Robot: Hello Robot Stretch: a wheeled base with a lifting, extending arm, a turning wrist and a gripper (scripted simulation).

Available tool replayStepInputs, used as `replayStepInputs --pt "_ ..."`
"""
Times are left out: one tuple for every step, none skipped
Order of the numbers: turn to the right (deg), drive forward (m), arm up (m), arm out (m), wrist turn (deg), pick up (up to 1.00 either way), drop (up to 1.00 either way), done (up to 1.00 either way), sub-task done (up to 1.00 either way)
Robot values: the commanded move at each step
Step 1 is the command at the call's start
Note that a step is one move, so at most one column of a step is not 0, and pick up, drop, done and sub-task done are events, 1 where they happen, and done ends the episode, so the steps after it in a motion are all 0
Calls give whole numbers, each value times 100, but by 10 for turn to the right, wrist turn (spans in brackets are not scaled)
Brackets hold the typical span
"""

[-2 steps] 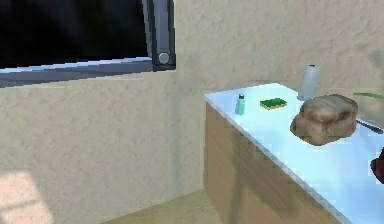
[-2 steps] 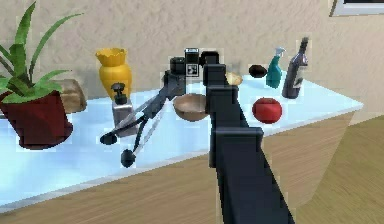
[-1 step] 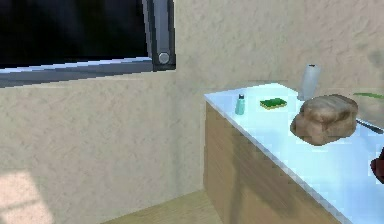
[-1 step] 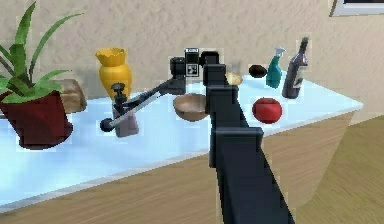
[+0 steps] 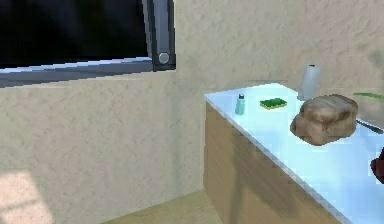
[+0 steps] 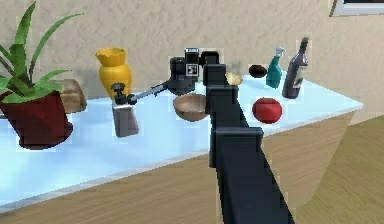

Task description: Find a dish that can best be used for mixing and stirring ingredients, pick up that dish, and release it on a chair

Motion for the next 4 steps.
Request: replayStepInputs --pt "0 0 0 0 450 0 0 0 0" --pt "0 0 0 0 90 0 0 0 0" --pt "0 0 -8 0 0 0 0 0 0" --pt "0 0 0 0 0 100 0 0 0"
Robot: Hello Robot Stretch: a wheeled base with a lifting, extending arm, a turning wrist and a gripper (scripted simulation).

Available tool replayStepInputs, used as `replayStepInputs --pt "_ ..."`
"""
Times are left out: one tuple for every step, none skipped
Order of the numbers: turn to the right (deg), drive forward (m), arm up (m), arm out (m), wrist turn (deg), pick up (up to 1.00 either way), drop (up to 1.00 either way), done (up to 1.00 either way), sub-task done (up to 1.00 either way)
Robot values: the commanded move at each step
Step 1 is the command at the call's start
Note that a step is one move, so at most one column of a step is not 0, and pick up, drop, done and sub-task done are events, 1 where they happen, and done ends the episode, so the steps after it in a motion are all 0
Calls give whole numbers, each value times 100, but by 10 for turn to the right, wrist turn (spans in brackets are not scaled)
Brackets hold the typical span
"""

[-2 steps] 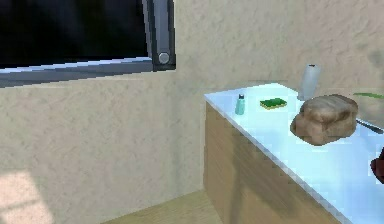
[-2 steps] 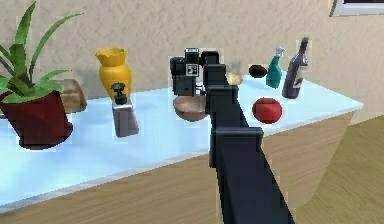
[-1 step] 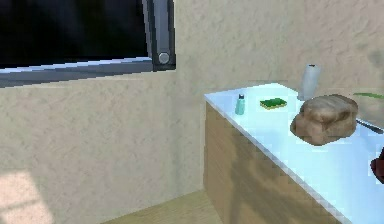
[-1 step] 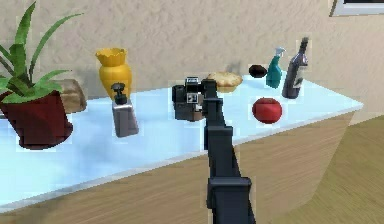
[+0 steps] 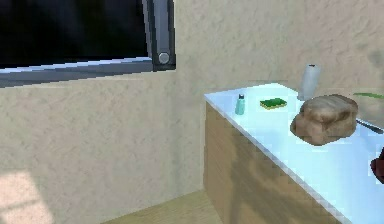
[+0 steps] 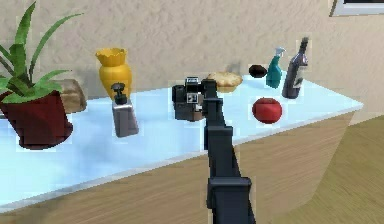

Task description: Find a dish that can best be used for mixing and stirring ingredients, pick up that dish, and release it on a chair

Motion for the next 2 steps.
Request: replayStepInputs --pt "0 0 8 0 0 0 0 0 0" --pt "0 0 0 0 -450 0 0 0 0"
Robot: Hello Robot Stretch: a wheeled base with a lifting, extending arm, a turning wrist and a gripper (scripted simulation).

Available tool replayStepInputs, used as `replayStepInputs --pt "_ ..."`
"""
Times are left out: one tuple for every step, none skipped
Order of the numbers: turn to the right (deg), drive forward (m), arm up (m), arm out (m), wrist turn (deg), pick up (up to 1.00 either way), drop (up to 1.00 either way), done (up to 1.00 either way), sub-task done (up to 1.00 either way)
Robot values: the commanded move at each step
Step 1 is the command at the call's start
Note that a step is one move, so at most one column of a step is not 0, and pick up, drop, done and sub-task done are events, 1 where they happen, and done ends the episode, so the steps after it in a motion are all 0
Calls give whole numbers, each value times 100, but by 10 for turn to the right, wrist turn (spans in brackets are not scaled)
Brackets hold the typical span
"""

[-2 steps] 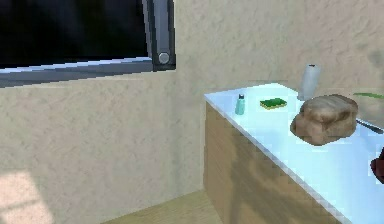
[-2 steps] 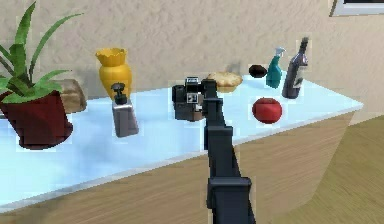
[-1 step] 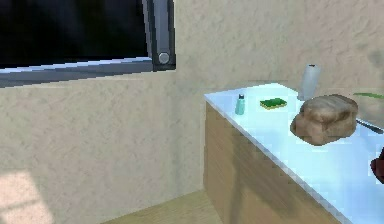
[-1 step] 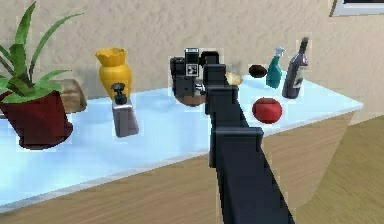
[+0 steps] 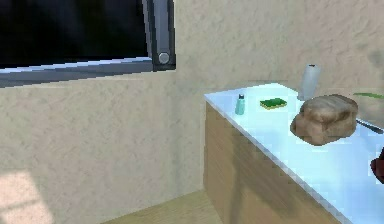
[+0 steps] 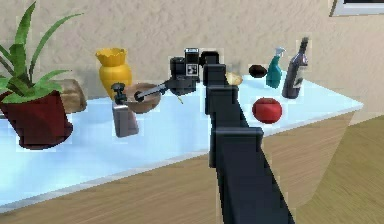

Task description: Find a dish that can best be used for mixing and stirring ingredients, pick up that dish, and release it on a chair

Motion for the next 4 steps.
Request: replayStepInputs --pt "0 0 0 0 -450 0 0 0 0" --pt "0 0 0 0 -450 0 0 0 0" --pt "0 0 0 0 -30 0 0 0 0" --pt "0 0 0 -40 0 0 0 0 0"
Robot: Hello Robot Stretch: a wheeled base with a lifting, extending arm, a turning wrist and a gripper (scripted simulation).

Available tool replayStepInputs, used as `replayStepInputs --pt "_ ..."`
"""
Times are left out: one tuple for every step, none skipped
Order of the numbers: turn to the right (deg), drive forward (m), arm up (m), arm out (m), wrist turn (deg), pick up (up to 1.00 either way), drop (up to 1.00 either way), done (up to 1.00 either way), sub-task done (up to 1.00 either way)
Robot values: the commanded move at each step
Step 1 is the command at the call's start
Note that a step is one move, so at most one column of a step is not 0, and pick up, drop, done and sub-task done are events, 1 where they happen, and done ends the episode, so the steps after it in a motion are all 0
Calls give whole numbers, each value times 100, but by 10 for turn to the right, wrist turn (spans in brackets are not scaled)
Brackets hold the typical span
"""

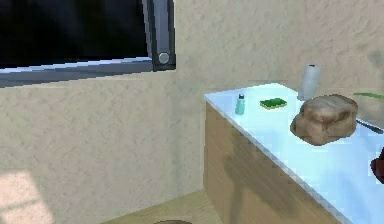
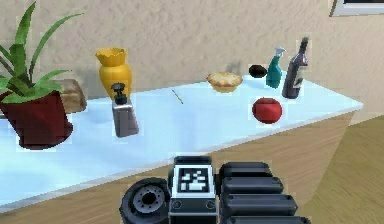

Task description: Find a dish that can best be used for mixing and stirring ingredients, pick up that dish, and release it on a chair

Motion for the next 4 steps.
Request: replayStepInputs --pt "-450 0 0 0 0 0 0 0 0" --pt "-450 0 0 0 0 0 0 0 0" --pt "-450 0 0 0 0 0 0 0 0" --pt "-150 0 0 0 0 0 0 0 0"
